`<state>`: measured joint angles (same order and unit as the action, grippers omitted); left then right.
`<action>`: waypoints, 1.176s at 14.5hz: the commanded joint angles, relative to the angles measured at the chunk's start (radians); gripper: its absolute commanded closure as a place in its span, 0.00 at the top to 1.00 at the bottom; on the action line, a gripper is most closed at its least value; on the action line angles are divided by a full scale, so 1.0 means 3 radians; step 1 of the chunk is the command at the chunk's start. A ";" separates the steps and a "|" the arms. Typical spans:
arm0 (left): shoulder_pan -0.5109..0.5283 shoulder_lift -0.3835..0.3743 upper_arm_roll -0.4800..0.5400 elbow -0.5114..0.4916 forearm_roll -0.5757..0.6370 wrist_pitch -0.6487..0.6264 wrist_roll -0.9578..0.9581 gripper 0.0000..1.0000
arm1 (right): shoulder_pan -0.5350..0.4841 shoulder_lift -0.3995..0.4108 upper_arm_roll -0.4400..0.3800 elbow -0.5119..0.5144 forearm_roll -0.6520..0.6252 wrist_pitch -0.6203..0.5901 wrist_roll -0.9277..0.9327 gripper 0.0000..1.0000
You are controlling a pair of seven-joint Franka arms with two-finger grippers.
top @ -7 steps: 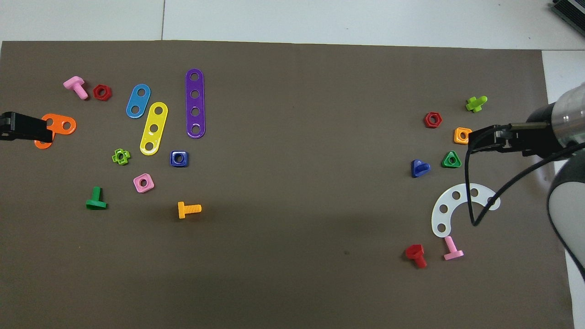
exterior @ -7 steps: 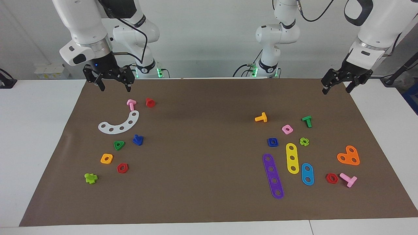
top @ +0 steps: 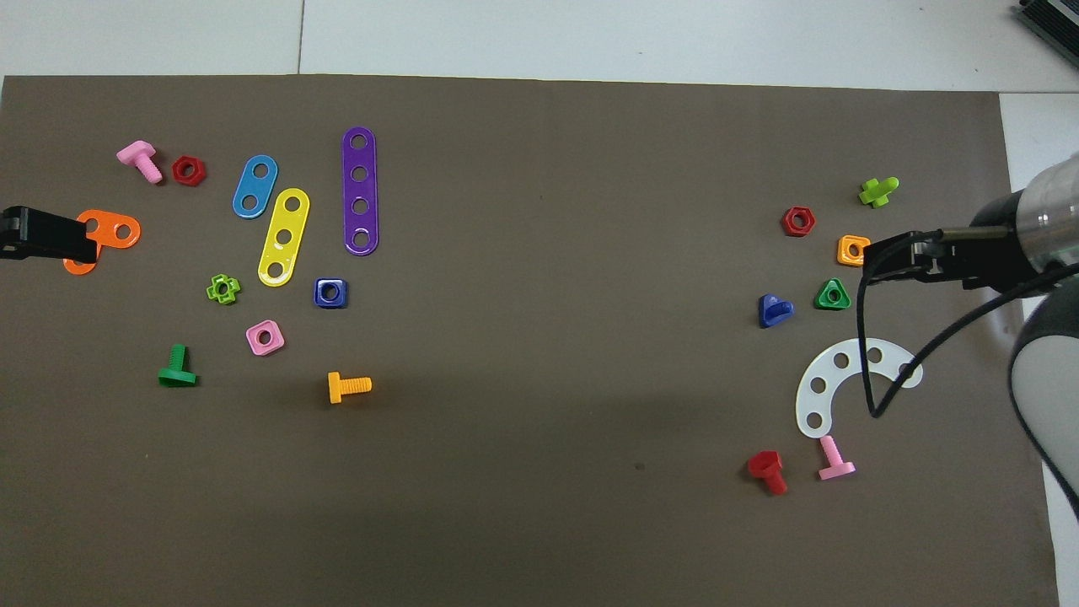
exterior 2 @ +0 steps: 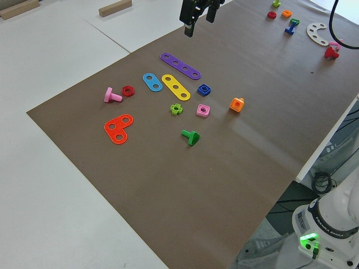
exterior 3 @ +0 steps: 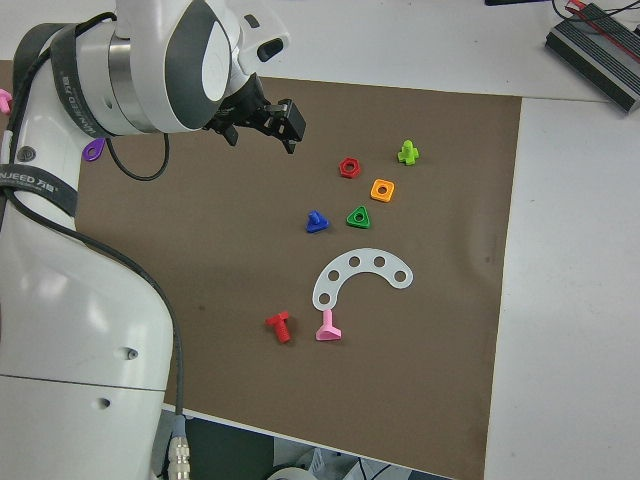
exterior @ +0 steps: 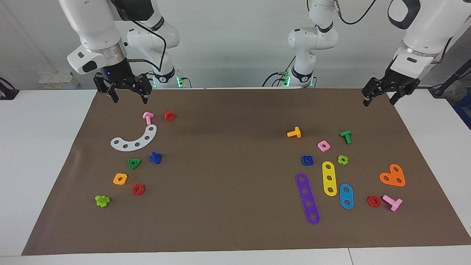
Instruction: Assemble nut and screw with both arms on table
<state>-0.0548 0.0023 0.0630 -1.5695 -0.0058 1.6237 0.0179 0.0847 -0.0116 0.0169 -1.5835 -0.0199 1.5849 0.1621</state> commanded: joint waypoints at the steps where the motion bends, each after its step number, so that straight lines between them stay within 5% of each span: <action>1: -0.0001 -0.0090 -0.0011 -0.0102 -0.0027 0.0059 -0.0034 1.00 | -0.0042 -0.0084 0.0005 -0.0141 0.0077 0.0065 -0.0090 1.00; 6: -0.0007 -0.0090 -0.0021 -0.0117 -0.0037 0.0115 -0.0009 1.00 | -0.0093 -0.0360 -0.0005 -0.0994 0.0077 0.0954 -0.0080 1.00; 10: -0.0128 0.0012 -0.0041 -0.0259 -0.0113 0.0309 -0.0049 1.00 | -0.0093 -0.0218 -0.0005 -0.1108 0.0077 0.1073 -0.0090 1.00; 17: -0.0568 0.0309 -0.0041 -0.1255 -0.0175 0.1826 -0.0448 1.00 | -0.0093 0.0263 -0.0005 -0.1282 0.0071 0.1752 -0.0141 1.00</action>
<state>-0.1897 0.0943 0.0382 -1.8638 -0.0449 2.0594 -0.0941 0.0688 0.0254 0.0131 -1.9604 -0.0195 2.0625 0.1620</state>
